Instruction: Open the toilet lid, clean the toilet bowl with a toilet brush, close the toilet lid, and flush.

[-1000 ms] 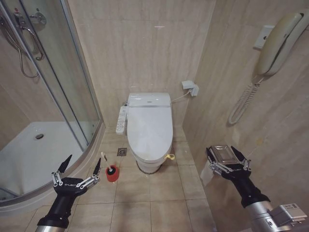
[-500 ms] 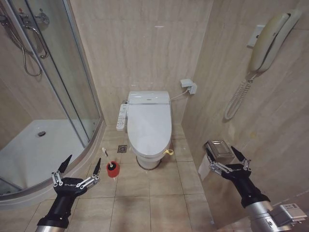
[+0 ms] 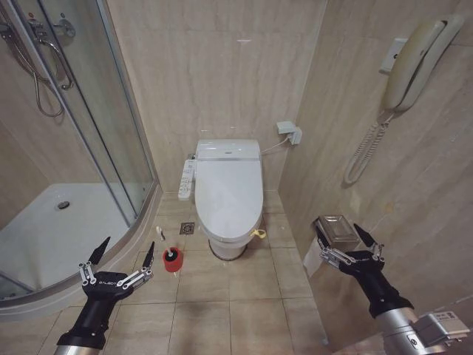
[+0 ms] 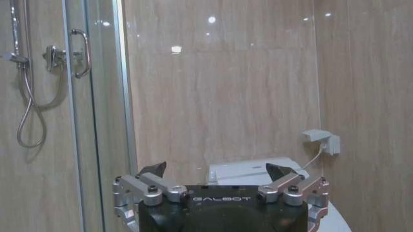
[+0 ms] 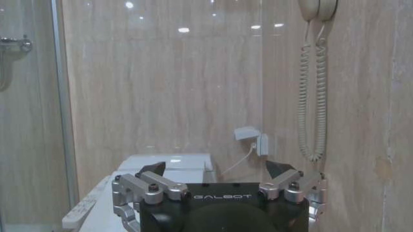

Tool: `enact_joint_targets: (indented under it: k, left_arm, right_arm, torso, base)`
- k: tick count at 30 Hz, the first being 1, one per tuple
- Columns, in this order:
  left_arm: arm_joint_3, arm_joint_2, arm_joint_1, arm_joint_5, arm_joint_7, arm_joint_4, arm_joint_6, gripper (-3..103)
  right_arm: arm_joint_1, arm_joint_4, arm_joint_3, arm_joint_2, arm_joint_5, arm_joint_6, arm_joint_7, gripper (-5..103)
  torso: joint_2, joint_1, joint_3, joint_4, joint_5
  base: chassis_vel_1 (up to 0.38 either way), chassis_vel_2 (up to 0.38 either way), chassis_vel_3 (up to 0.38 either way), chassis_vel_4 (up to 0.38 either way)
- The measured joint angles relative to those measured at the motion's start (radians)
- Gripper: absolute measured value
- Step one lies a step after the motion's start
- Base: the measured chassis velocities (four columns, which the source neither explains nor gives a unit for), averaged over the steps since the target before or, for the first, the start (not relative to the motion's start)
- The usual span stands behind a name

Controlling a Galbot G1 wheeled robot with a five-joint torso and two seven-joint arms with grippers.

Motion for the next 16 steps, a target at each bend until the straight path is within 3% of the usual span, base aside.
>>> enact_joint_targets:
  k: [16]
  left_arm:
    - [0.000, 0.000, 0.000, 0.000, 0.000, 0.000, 0.000, 100]
  right_arm:
    - [0.000, 0.000, 0.000, 0.000, 0.000, 0.000, 0.000, 100]
  torso:
    - [0.000, 0.000, 0.000, 0.0000, 0.0000]
  base:
    - [0.000, 0.000, 0.000, 0.000]
